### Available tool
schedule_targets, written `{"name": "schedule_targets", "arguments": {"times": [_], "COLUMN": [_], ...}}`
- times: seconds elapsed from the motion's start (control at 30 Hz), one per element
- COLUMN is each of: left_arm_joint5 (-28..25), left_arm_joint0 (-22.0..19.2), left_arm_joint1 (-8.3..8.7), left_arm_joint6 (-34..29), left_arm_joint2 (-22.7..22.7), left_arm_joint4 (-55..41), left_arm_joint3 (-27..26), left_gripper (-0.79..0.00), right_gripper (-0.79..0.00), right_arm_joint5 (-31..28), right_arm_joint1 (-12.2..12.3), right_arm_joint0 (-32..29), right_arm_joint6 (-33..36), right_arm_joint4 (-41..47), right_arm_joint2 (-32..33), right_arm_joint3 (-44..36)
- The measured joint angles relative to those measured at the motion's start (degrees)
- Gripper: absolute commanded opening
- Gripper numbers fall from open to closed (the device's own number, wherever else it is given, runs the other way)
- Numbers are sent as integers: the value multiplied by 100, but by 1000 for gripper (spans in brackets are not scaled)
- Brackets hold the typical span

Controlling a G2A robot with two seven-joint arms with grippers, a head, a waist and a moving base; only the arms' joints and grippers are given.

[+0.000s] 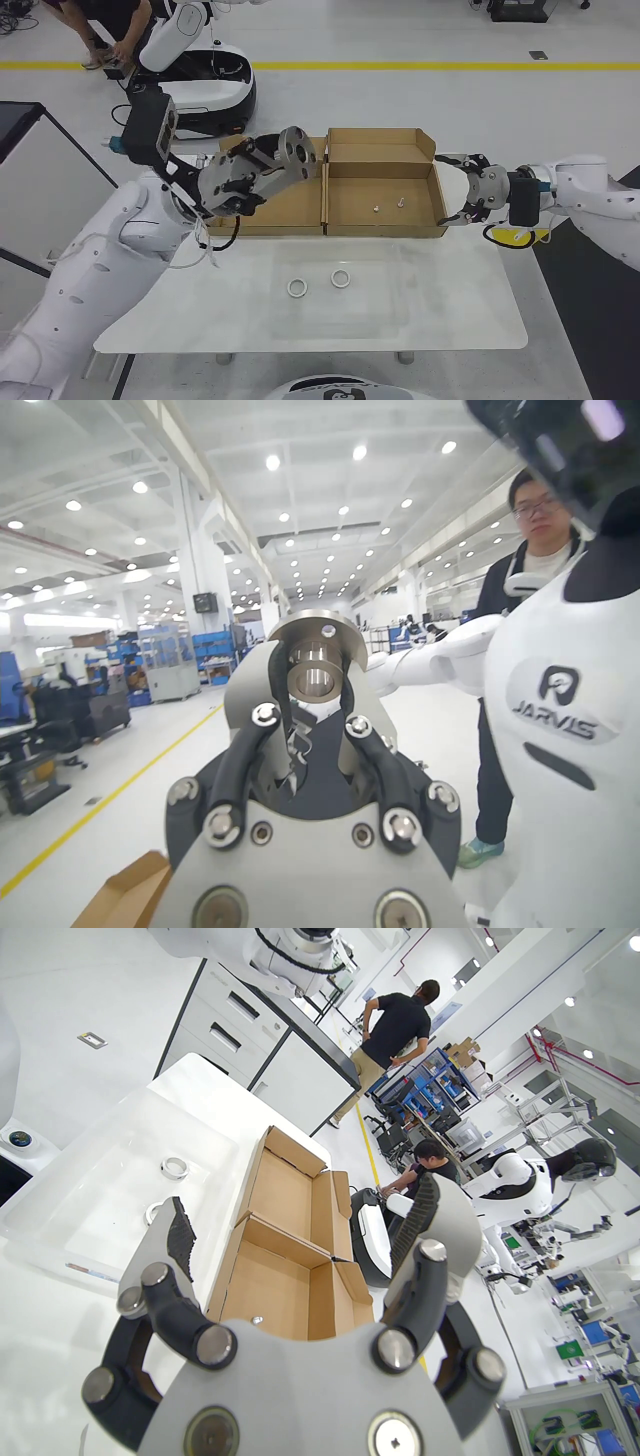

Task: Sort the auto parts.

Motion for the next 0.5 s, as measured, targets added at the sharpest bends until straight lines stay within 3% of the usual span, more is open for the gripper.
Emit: {"name": "schedule_targets", "arguments": {"times": [0.27,0.5], "left_arm_joint5": [910,1588], "left_arm_joint0": [-207,-862], "left_arm_joint1": [-44,-176], "left_arm_joint6": [-1116,-1842], "left_arm_joint2": [-106,-13], "left_arm_joint4": [95,-22], "left_arm_joint3": [263,716], "left_gripper": [-785,-785], "right_gripper": [0,0], "right_arm_joint5": [0,0], "right_arm_joint1": [0,0], "right_arm_joint0": [0,0], "right_arm_joint6": [0,0], "right_arm_joint4": [0,0], "right_arm_joint2": [0,0], "right_arm_joint3": [0,0]}}
